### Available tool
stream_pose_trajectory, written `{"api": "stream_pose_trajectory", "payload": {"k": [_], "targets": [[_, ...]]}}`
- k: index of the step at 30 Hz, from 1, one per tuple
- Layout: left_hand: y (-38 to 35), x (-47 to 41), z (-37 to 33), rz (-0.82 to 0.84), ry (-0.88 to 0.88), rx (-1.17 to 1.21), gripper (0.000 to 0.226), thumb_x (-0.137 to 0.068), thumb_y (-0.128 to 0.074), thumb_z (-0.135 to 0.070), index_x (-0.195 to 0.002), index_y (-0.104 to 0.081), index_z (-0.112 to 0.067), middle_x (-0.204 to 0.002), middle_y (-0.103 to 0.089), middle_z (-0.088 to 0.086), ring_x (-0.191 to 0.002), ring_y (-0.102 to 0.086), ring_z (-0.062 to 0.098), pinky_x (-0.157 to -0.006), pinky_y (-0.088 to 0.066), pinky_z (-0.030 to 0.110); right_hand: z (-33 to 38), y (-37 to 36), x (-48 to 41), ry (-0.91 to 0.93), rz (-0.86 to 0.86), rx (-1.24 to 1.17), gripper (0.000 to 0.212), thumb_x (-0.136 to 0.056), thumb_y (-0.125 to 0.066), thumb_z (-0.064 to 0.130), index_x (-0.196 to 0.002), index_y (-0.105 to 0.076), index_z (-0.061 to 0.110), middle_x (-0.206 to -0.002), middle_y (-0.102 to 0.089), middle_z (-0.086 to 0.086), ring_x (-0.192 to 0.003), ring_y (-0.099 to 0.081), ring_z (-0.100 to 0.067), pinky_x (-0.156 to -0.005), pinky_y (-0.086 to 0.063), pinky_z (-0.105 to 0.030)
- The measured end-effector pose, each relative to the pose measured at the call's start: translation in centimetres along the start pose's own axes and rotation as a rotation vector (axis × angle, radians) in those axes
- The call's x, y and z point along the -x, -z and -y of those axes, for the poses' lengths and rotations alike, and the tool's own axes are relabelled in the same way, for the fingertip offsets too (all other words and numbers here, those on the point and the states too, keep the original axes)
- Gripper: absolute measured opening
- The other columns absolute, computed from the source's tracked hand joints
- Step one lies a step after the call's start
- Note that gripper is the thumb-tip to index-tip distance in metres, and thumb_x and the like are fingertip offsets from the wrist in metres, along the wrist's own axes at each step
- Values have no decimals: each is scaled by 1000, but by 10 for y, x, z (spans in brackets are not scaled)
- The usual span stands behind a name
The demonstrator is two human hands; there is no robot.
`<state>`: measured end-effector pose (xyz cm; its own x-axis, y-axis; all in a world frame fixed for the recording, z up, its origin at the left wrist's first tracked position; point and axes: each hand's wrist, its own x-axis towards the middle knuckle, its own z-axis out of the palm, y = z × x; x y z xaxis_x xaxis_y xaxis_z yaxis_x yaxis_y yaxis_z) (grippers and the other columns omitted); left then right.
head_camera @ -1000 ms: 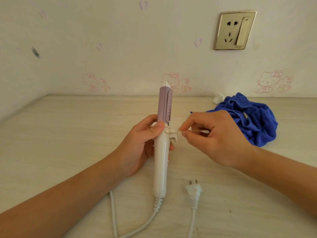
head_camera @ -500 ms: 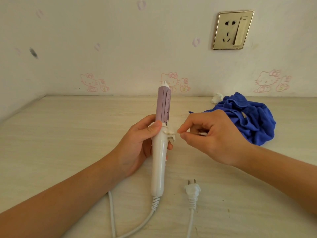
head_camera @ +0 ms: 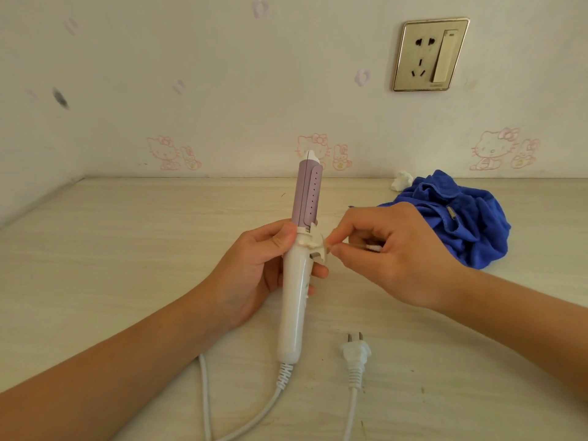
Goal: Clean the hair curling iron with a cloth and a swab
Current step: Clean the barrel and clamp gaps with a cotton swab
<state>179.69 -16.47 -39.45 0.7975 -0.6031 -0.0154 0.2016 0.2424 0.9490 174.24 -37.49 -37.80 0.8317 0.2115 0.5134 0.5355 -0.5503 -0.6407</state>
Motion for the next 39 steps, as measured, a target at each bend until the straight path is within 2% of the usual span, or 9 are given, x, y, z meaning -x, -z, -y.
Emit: {"api": "stream_pose_trajectory", "payload": {"k": [2,5,9,13,23,28,32,35,39], "targets": [[1,0,1,3,6,16,49,-98,-58,-33,-132,-60,4,-100,-72,19,-82,-76,35,-62,-62,38,0,0,0,11,3,2,11,-90,-72,7,-84,-75,15,-50,-54,0,-46,-45,-9,-55,-39,-14],[1,-1,1,0,17,48,45,-98,-51,-30,-132,-63,-2,-104,-73,18,-85,-76,37,-63,-63,38,-3,3,-4,-25,-103,15,10,-91,-74,6,-86,-76,14,-50,-55,-2,-47,-47,-15,-57,-38,-11],[2,-3,2,-3,21,87,41,-98,-48,-27,-128,-66,-7,-105,-75,20,-87,-76,41,-64,-63,39,1,1,-1,18,-14,-30,7,-91,-71,11,-87,-75,15,-50,-52,2,-46,-44,-7,-56,-37,-12],[3,-3,2,-20,15,68,41,-100,-45,-26,-130,-64,-6,-110,-75,22,-85,-76,42,-64,-63,38,2,1,-3,16,-92,-43,8,-90,-69,15,-86,-76,16,-50,-50,-1,-46,-40,-7,-53,-36,-15],[0,-1,1,17,17,27,38,-100,-45,-21,-123,-70,-6,-102,-74,25,-78,-75,40,-62,-62,39,-1,-1,-3,35,-31,-31,12,-93,-72,5,-88,-77,15,-50,-49,11,-47,-44,-6,-57,-35,-10],[2,-2,2,-24,2,38,37,-107,-36,-18,-129,-62,-1,-106,-75,22,-76,-76,36,-61,-62,38,-5,4,-4,-18,-84,-45,10,-92,-73,5,-88,-75,14,-52,-53,-3,-48,-43,-6,-56,-37,-13],[4,-3,1,-23,21,61,37,-109,-35,-17,-128,-64,-4,-108,-76,21,-80,-76,38,-61,-62,38,-2,-2,0,3,-45,-121,5,-94,-71,9,-92,-74,11,-50,-49,0,-46,-39,-5,-54,-35,-12],[5,-4,1,-22,25,91,37,-108,-36,-16,-125,-66,-4,-107,-76,20,-79,-76,37,-61,-62,38,-3,-3,-2,-35,-45,-176,6,-96,-71,7,-92,-75,11,-51,-47,-4,-47,-37,-7,-53,-35,-17],[6,-4,0,-38,39,147,36,-108,-36,-11,-129,-64,-5,-94,-78,15,-72,-77,32,-58,-61,36,4,-8,4,13,34,-217,4,-93,-71,12,-92,-74,11,-58,-65,7,-48,-40,-6,-54,-37,-16]]}}
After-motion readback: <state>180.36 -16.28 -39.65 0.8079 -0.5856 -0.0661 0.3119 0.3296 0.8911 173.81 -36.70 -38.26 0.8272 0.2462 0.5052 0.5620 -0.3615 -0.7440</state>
